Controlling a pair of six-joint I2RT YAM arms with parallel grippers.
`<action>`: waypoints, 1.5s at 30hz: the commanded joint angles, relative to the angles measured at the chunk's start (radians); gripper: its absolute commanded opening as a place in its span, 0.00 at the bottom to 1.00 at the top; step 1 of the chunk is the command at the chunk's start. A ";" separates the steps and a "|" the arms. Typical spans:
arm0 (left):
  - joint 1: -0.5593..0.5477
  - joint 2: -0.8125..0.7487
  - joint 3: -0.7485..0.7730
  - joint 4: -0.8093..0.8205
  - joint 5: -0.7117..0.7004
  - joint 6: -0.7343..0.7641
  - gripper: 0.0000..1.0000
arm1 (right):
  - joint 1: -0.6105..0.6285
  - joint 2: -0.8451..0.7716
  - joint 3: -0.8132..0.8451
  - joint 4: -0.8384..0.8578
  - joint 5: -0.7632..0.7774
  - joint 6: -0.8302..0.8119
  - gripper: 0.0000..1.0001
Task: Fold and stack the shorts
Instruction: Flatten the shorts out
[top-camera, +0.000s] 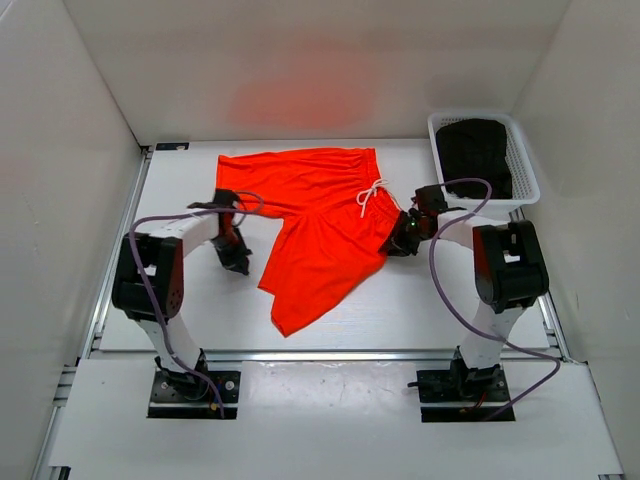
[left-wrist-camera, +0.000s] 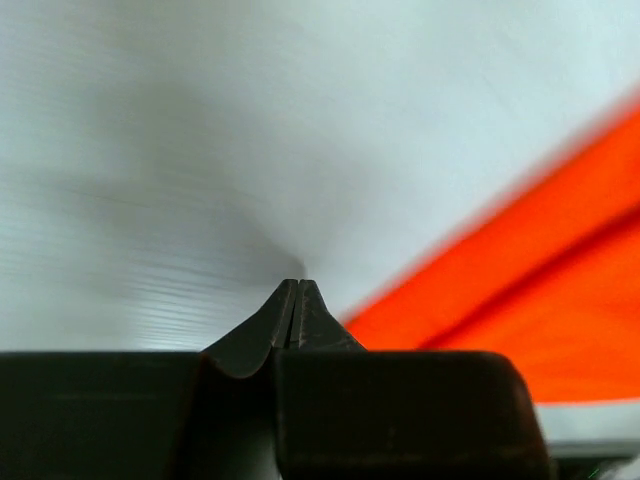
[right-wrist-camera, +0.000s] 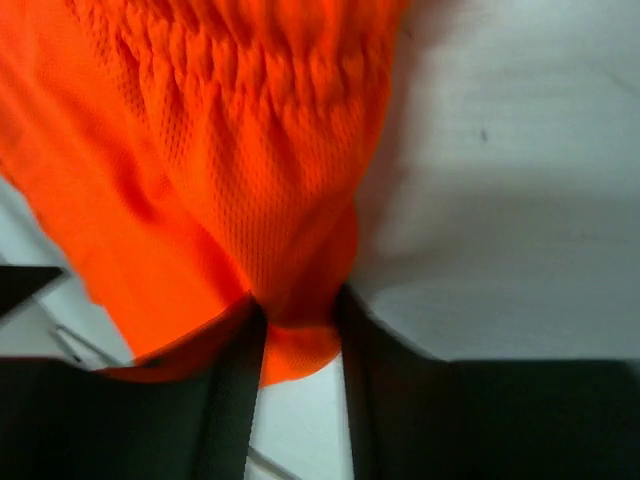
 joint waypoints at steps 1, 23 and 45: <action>0.146 -0.094 0.023 -0.013 -0.065 0.044 0.10 | 0.024 0.034 0.050 0.010 0.019 0.007 0.19; 0.116 -0.146 0.023 -0.052 0.077 0.137 0.94 | 0.124 -0.052 -0.025 -0.064 0.177 0.068 0.12; -0.075 0.045 0.007 0.019 -0.030 0.027 0.10 | 0.055 -0.114 -0.065 -0.082 0.168 0.030 0.32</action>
